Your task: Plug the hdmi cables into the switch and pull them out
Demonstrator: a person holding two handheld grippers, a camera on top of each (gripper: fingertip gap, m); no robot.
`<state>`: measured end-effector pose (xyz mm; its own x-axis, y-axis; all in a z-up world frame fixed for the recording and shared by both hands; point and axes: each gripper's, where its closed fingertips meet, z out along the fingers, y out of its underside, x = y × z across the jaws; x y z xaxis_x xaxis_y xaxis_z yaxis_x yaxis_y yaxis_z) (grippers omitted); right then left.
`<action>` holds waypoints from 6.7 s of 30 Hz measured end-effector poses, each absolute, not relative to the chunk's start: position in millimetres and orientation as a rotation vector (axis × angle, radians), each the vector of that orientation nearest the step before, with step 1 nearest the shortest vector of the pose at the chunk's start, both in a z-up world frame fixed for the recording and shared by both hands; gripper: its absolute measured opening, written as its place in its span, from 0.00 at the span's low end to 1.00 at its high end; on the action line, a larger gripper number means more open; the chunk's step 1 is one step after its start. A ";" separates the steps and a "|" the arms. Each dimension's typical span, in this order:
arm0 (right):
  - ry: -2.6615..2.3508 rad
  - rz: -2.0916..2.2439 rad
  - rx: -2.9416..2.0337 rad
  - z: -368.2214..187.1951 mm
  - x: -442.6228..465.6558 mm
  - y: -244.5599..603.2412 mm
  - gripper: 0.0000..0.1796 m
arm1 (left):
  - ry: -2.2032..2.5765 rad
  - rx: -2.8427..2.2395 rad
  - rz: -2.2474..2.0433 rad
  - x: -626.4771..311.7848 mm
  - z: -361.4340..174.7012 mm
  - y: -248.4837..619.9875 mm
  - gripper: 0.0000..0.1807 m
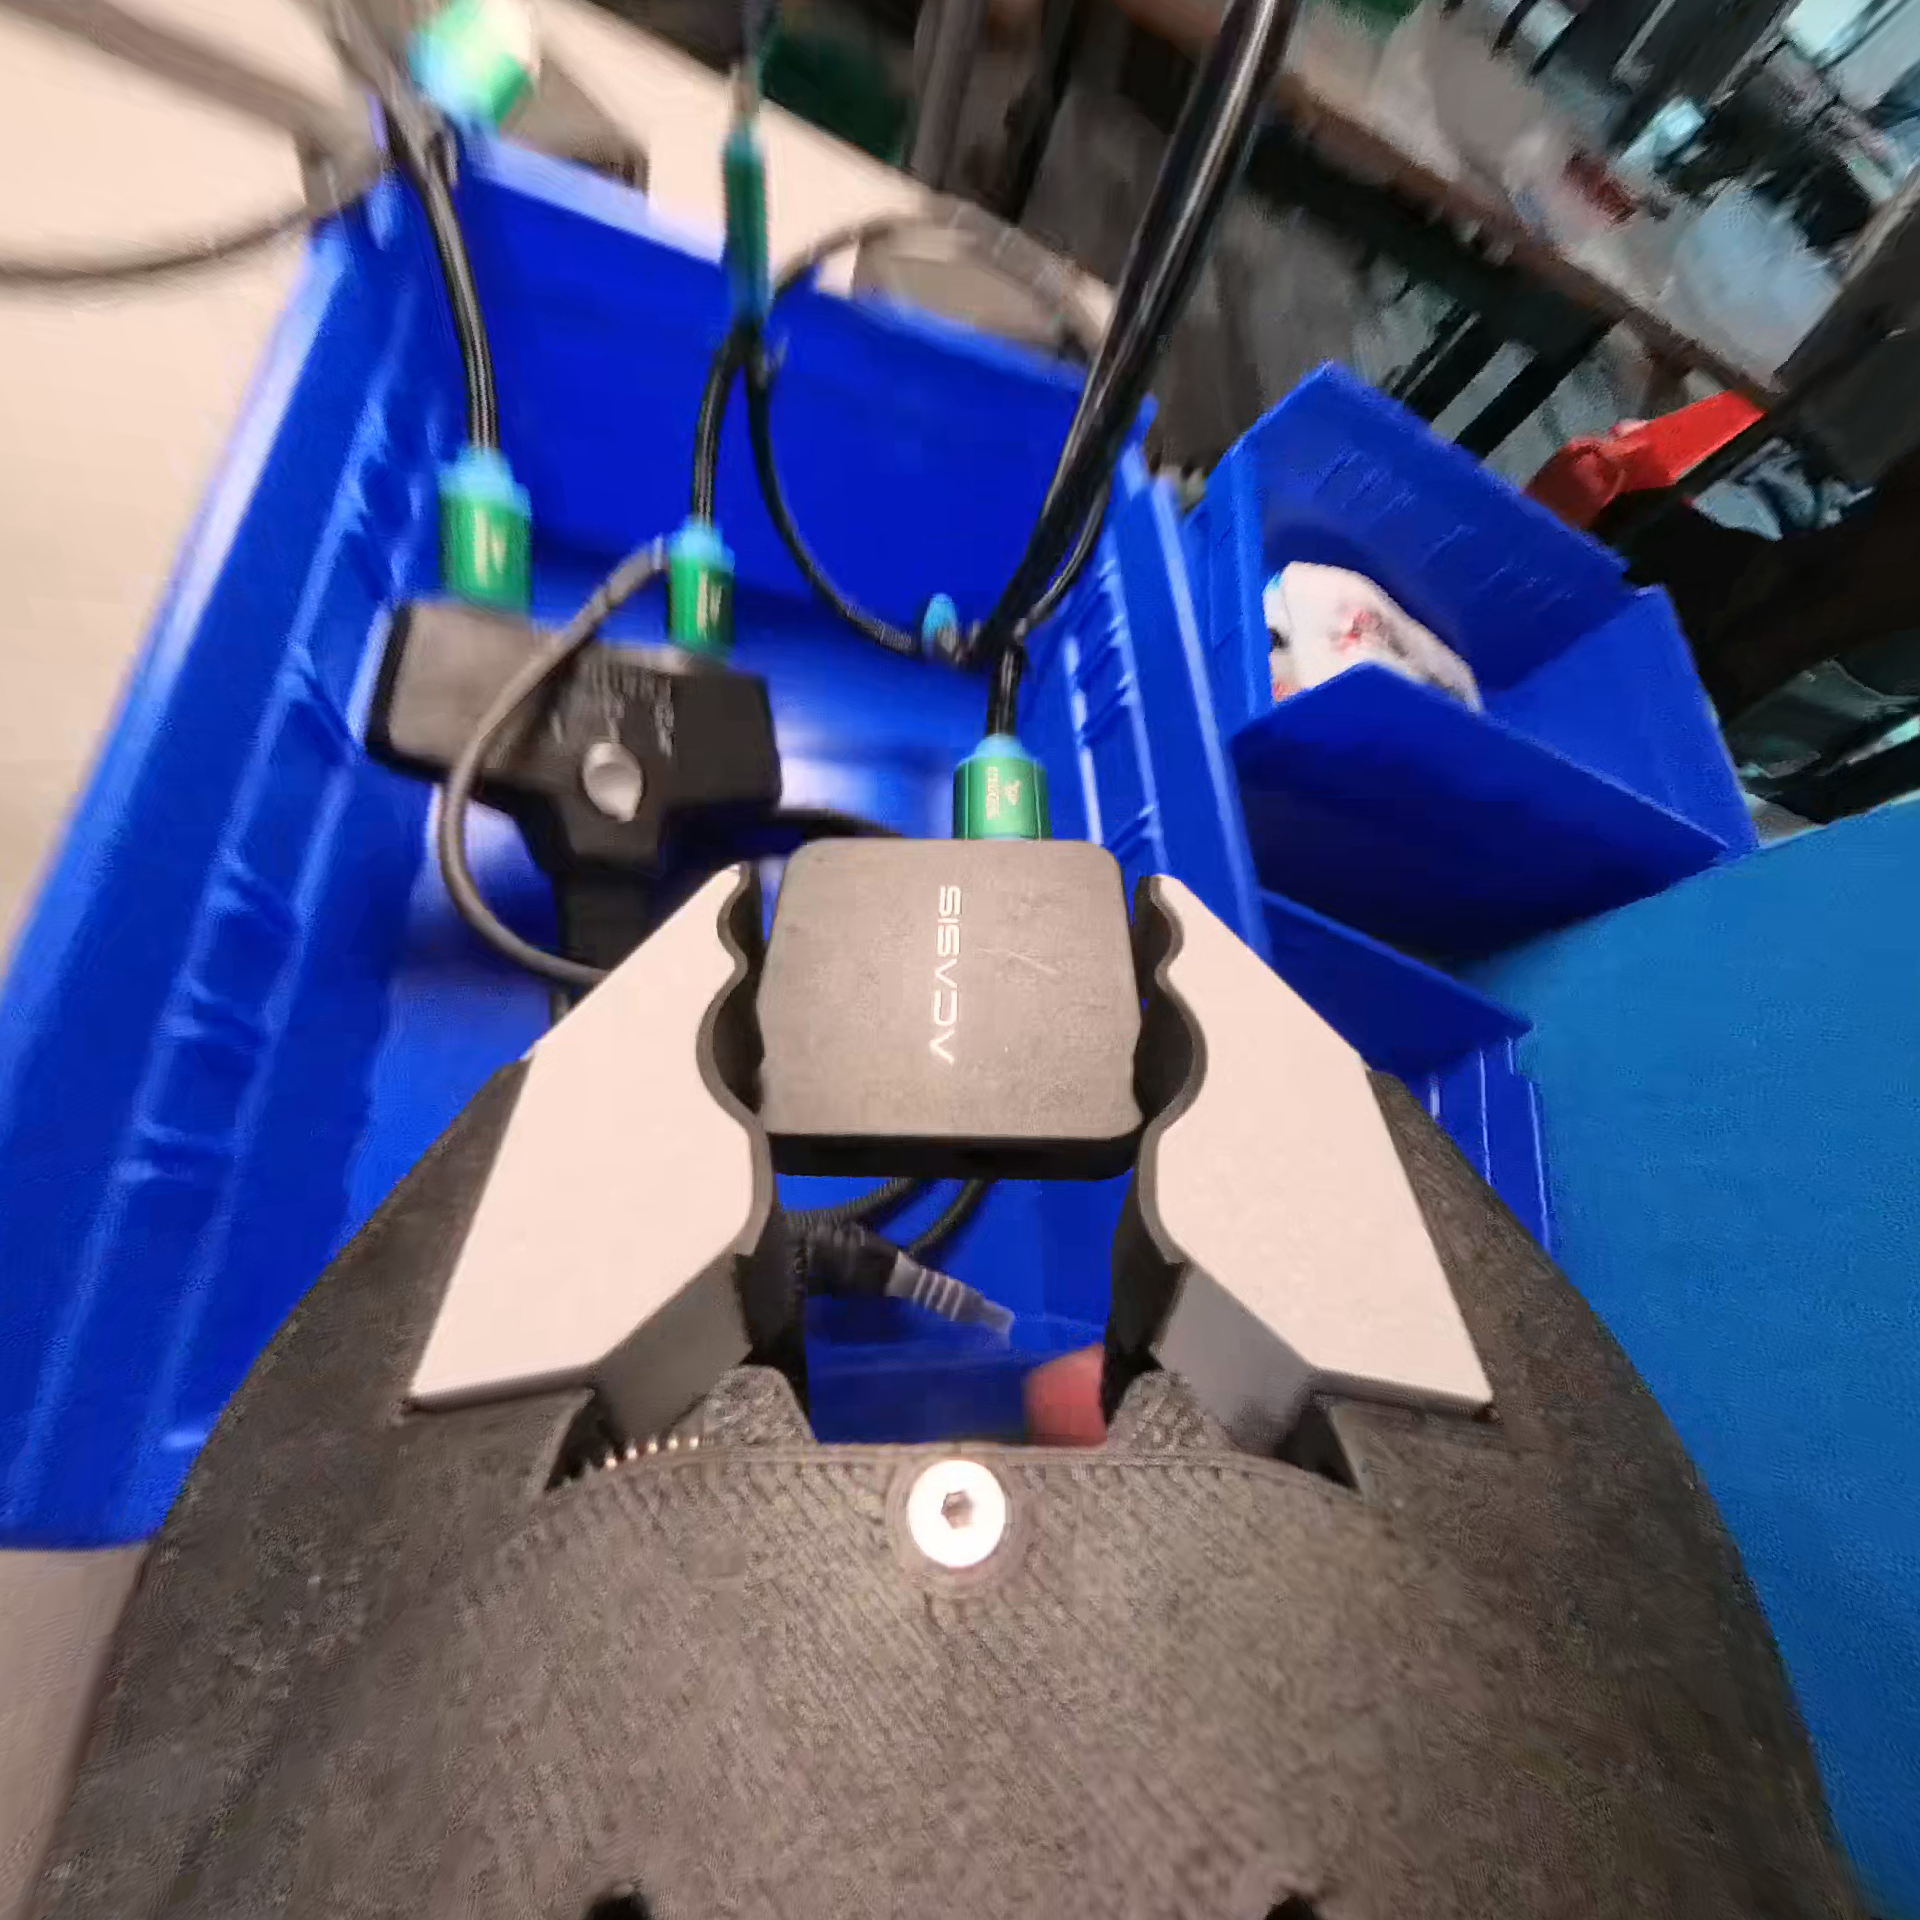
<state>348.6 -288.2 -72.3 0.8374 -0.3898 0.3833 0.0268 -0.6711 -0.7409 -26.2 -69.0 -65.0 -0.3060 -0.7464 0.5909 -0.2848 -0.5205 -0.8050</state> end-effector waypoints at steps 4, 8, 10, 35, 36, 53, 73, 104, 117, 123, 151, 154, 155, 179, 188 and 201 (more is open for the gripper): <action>0.132 -0.777 -2.404 -94.9 344.0 -298.8 0.43 | 1.389 -1.646 -1.676 -22.4 -86.9 -66.5 0.35; 0.189 -0.769 -2.343 -76.7 338.7 -312.1 0.55 | 1.511 -1.724 -1.378 -22.8 -122.0 -63.1 0.45; 0.237 -0.720 -2.276 -66.1 332.2 -319.5 0.56 | 1.567 -1.726 -1.256 -26.3 -136.4 -64.4 0.50; 0.053 -0.431 -2.251 -125.7 226.5 -263.5 0.20 | 0.446 -2.001 -0.061 -415.3 -98.0 76.6 0.37; 0.041 -0.451 -2.254 -126.3 227.5 -262.0 0.14 | 0.443 -2.035 -0.026 -421.5 -104.8 84.4 0.36; -0.037 -0.508 -2.179 -122.3 226.3 -269.2 0.05 | 0.602 -2.025 -0.211 -474.1 -107.9 139.2 0.13; -0.422 -0.286 -2.081 -120.3 152.9 -241.3 0.03 | 1.472 -1.469 -0.873 -346.9 -105.2 -62.4 0.03; -1.151 0.197 -1.775 -119.6 2.9 -117.6 0.03 | 1.938 -1.250 -1.309 -337.6 -104.3 -182.5 0.05; -1.267 0.263 -1.607 -113.6 -42.5 -46.3 0.07 | 1.992 -1.162 -1.358 -279.0 -103.7 -204.7 0.05; -1.075 0.163 -1.675 -74.2 12.2 -51.0 0.29 | 1.902 -1.183 -1.420 -246.2 -94.7 -208.9 0.20; -0.724 0.091 -2.320 -96.9 85.5 -207.8 0.26 | 1.377 -2.245 -0.892 -194.6 -102.2 97.9 0.16; -0.736 -0.077 -2.397 -95.6 136.3 -213.6 0.27 | 1.367 -2.288 -0.679 -234.7 -103.4 119.8 0.21; -0.715 -0.151 -2.433 -94.1 153.7 -216.4 0.27 | 1.341 -2.315 -0.562 -253.4 -103.2 132.1 0.25; -1.262 0.194 -2.432 -153.0 -28.5 -199.7 0.30 | 2.072 -2.027 -0.097 -126.4 -143.7 4.6 0.28; -1.348 -0.195 -2.635 -144.3 78.1 -303.8 0.22 | 2.397 -1.870 0.278 -283.6 -128.5 -20.8 0.23; 0.237 -0.412 -2.074 -109.5 121.5 -240.9 0.33 | 0.866 -1.943 -0.359 -172.3 -88.7 29.5 0.49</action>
